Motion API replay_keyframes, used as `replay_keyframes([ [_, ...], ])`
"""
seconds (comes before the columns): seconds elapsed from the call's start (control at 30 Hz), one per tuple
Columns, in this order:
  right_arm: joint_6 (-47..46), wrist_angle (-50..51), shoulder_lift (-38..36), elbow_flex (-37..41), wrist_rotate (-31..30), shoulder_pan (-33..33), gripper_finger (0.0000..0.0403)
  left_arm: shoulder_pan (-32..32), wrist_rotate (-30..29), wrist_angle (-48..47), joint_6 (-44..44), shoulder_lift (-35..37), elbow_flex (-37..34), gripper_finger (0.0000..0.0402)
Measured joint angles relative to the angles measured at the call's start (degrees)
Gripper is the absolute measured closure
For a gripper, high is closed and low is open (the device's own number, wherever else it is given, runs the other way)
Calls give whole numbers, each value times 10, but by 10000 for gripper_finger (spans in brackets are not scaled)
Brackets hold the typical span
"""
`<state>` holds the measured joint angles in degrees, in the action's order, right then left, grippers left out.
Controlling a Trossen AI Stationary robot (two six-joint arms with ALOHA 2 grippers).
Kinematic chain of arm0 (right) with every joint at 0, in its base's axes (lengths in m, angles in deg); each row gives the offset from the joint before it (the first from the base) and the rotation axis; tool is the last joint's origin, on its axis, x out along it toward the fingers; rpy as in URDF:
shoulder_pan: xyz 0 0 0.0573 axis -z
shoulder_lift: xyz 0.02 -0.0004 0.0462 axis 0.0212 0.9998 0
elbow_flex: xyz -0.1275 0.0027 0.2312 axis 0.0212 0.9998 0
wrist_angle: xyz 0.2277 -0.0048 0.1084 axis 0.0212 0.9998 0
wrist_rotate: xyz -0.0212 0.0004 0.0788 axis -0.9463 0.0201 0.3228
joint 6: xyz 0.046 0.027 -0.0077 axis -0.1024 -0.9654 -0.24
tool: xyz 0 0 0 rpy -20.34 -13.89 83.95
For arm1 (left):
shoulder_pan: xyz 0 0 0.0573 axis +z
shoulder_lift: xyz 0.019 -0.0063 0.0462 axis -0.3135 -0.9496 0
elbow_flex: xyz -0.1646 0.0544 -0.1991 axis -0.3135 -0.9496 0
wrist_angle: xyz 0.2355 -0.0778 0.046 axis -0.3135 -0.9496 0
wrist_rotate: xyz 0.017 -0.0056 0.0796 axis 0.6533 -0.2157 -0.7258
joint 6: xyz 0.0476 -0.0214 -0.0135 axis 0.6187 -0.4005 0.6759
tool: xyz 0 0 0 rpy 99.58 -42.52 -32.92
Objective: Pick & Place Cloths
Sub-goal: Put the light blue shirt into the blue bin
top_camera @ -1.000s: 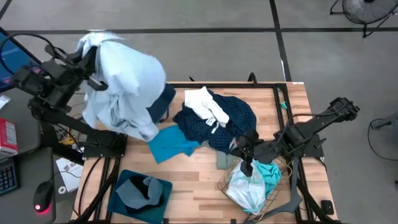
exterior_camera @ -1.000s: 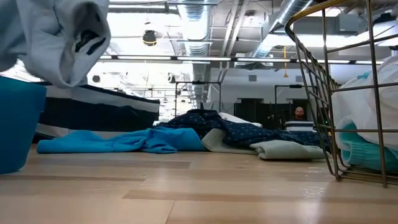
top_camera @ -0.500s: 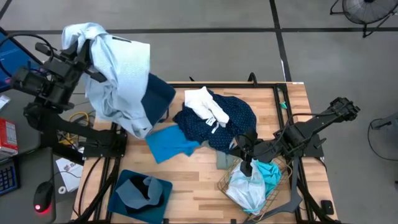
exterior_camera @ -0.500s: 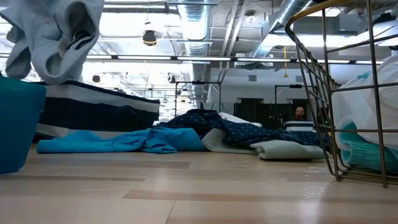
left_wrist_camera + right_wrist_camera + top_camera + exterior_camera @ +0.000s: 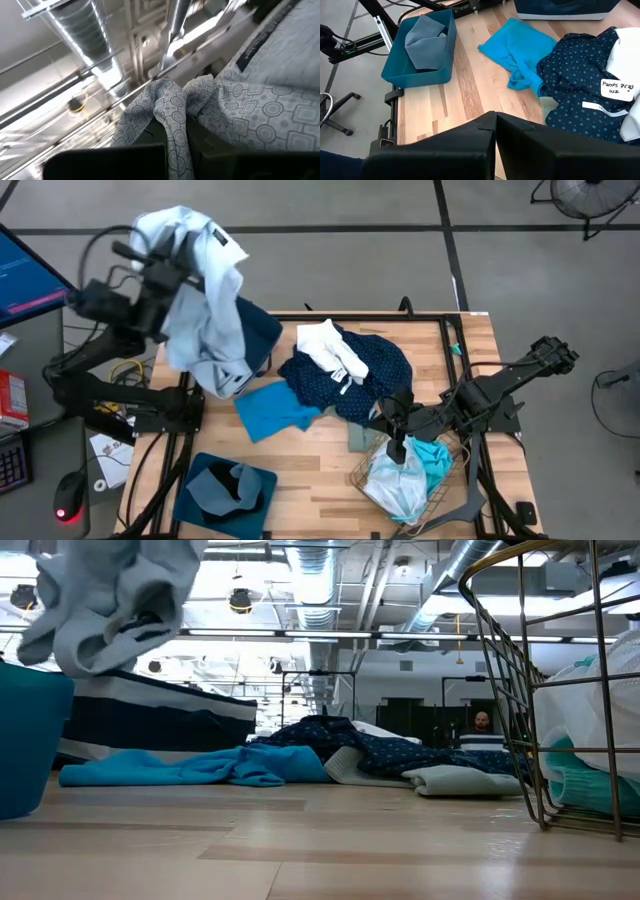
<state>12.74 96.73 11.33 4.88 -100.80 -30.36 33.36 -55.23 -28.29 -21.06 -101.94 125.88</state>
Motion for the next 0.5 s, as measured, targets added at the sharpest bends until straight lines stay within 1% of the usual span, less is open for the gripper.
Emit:
replay_keyframes([
  [0.17, -3, 0, 0, 0, 1, -8, 398, 78, 0, -3, -34, -24, 0, 399],
  [0.2, -4, 0, 0, 0, 1, -11, 398, 89, 8, -7, -47, -24, 0, 399],
  [0.3, -5, 0, 0, 0, 1, -17, 397, 127, 57, -24, -105, -22, 0, 399],
  [0.4, -6, 0, 0, 0, 1, -23, 397, 151, 81, -66, -165, -21, 0, 399],
  [0.5, -14, 0, 0, 0, 1, -24, 397, 154, 88, -127, -199, -23, -6, 399],
])
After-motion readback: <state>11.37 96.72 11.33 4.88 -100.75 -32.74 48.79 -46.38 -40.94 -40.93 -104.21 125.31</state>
